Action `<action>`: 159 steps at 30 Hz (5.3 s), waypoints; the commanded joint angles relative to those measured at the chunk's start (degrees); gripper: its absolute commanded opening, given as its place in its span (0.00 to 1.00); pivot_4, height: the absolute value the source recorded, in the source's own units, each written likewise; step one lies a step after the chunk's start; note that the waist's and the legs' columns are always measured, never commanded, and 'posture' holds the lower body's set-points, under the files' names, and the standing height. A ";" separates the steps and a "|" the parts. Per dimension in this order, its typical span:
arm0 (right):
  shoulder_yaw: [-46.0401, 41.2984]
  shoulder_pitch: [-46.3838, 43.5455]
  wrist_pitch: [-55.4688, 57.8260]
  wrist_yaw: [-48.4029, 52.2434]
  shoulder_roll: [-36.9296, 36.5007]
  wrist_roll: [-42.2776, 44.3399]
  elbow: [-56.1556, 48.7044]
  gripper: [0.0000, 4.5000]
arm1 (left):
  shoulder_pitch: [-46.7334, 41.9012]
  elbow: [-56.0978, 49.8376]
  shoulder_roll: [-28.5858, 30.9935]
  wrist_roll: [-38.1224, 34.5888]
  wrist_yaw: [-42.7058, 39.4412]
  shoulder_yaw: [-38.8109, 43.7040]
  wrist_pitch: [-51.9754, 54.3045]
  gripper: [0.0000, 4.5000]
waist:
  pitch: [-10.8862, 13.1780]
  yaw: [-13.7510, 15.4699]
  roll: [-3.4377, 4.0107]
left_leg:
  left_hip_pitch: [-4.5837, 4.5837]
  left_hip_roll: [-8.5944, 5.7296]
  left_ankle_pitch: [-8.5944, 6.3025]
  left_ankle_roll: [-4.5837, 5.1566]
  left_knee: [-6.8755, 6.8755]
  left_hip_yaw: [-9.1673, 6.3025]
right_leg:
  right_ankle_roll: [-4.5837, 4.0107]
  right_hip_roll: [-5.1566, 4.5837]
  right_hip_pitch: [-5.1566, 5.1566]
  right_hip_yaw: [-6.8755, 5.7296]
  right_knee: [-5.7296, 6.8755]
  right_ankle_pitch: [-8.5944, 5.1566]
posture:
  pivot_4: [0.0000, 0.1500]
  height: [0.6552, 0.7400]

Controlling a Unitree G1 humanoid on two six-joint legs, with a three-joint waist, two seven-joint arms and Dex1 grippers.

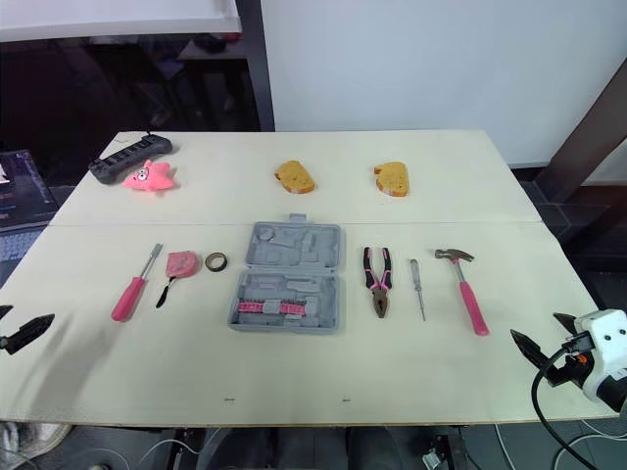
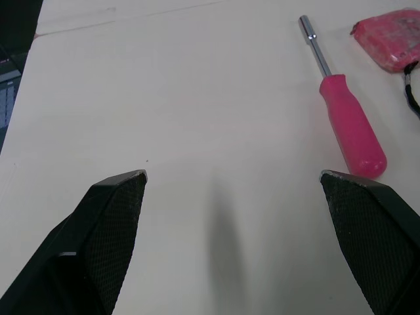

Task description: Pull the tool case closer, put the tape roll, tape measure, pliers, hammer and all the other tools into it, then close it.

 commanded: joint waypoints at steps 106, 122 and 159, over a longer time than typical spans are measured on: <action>63.34 -21.97 50.91 -8.22 9.70 -23.39 -39.06 0.01 | 12.36 -50.71 -18.49 9.75 7.18 -37.18 19.99 0.00 | -0.35 -1.25 0.10 | 0.08 0.02 0.26 -0.22 -0.14 -0.21 | 0.02 0.04 0.03 -0.13 0.00 0.16 | 1.00 1.00; 64.11 -23.17 53.55 -9.12 8.93 -21.43 -39.43 0.01 | 12.53 -50.26 -16.71 8.47 7.65 -37.06 19.82 0.00 | -0.35 -1.24 0.08 | 0.07 0.02 0.26 -0.22 -0.17 -0.21 | 0.00 0.04 -0.02 -0.13 -0.02 0.15 | 1.00 1.00; 3.98 0.56 5.55 10.38 -5.28 -2.77 -11.93 0.77 | 17.76 -14.00 1.07 -0.78 -4.38 3.87 2.24 0.66 | 0.30 -0.23 -0.48 | -0.19 0.05 0.26 -0.23 -0.15 0.00 | -0.14 -0.06 -0.24 -0.13 -0.17 0.10 | 1.00 1.00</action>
